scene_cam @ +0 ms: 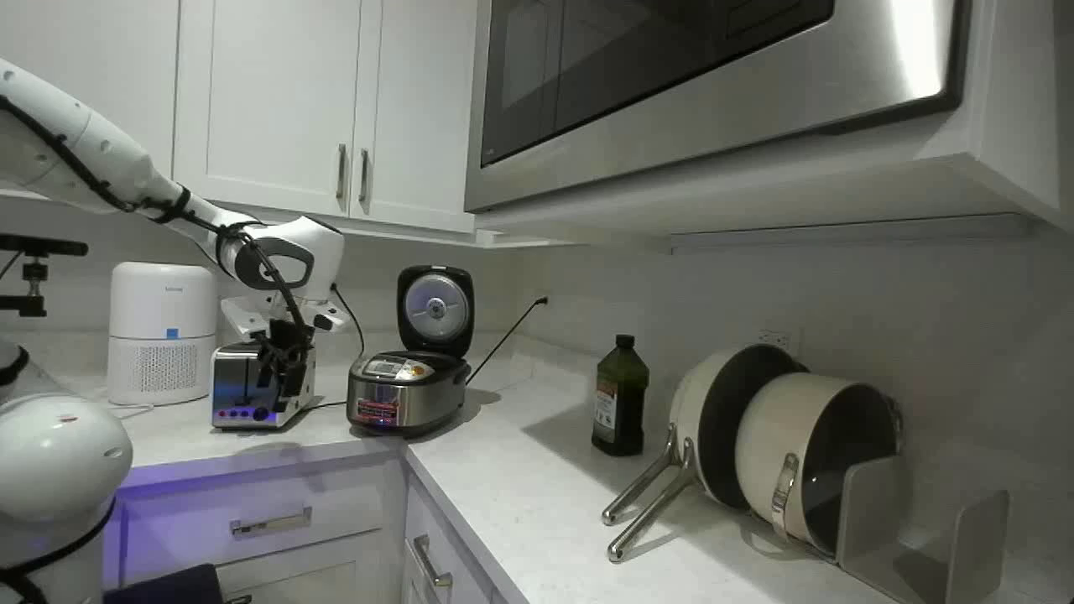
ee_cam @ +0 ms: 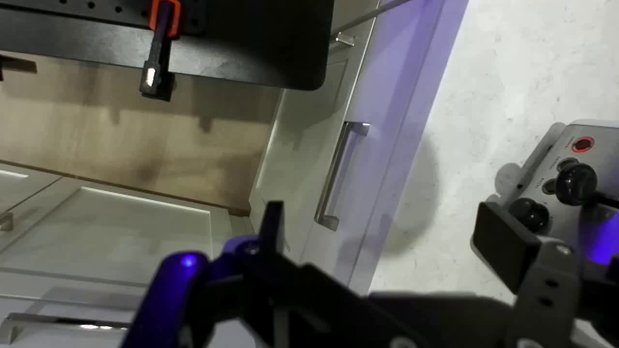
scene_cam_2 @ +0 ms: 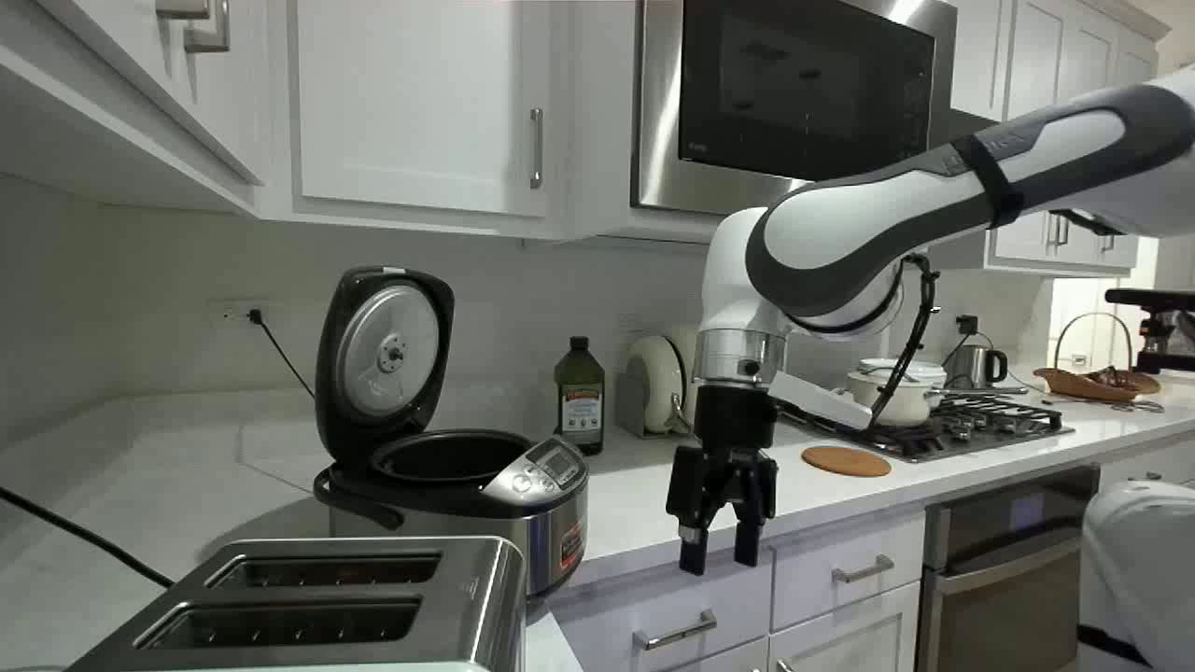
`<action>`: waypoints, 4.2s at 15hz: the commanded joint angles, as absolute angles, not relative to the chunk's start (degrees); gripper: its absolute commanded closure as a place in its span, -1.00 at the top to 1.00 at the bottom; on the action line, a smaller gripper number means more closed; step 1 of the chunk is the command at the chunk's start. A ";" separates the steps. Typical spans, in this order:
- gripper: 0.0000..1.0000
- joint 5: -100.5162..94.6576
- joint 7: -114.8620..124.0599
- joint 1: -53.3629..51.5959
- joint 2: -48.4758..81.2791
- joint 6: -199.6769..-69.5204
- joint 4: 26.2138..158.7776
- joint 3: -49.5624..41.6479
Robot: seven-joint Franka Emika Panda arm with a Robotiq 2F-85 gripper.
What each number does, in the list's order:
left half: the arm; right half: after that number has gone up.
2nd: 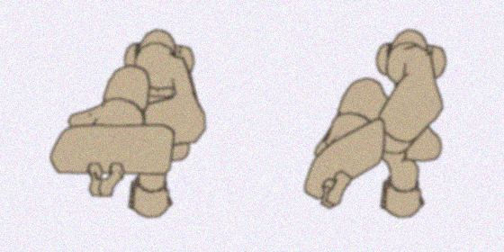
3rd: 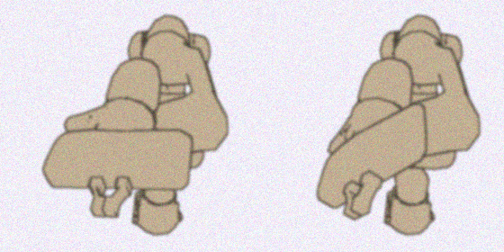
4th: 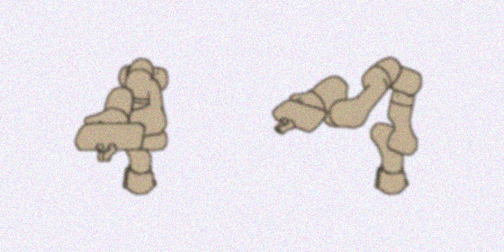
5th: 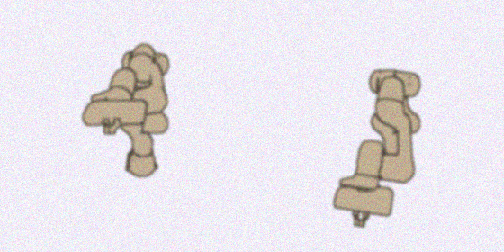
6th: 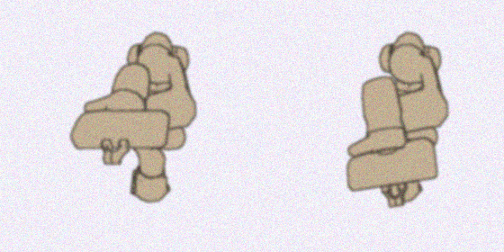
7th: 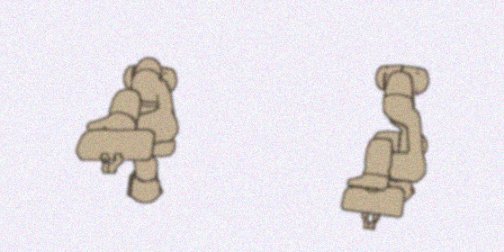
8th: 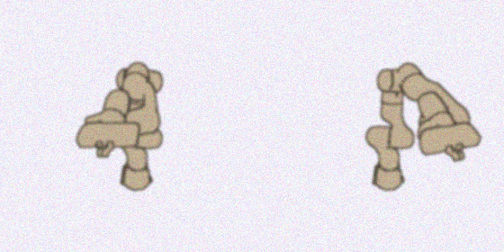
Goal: Press the button to release the lever on the toaster upwards
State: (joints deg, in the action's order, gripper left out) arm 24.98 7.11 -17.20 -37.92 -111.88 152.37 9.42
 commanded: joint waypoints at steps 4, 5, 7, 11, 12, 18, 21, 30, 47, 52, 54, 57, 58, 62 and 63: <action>1.00 25.37 3.63 -17.86 -40.48 -109.69 153.49 9.85; 1.00 25.11 1.28 -18.50 -41.43 -108.66 153.99 9.57; 1.00 25.04 -3.59 -19.75 -43.46 -106.33 154.87 8.90; 1.00 26.55 -11.10 -22.25 -48.69 -102.78 157.06 7.68; 1.00 27.48 -12.95 -23.02 -50.08 -102.43 157.74 7.23; 1.00 37.07 -20.48 -27.30 -54.02 -106.71 159.35 7.70; 1.00 41.93 -22.51 -28.53 -54.47 -114.01 159.17 10.79; 1.00 52.34 -28.54 -25.05 -56.04 -128.74 159.10 25.02; -1.00 52.22 -29.51 -10.03 -68.08 -107.88 159.10 34.67; -1.00 53.07 -31.26 -9.41 -67.29 -100.45 159.28 35.53; -1.00 53.63 -31.86 -9.43 -66.59 -98.73 159.36 36.49; -1.00 55.10 -32.64 -9.43 -65.63 -97.54 159.48 38.87; -1.00 55.82 -32.83 -9.43 -65.37 -97.37 159.54 39.70; -1.00 60.23 -33.91 -9.61 -64.44 -98.30 159.58 43.62; -1.00 61.87 -34.42 -9.37 -64.58 -99.22 159.59 45.00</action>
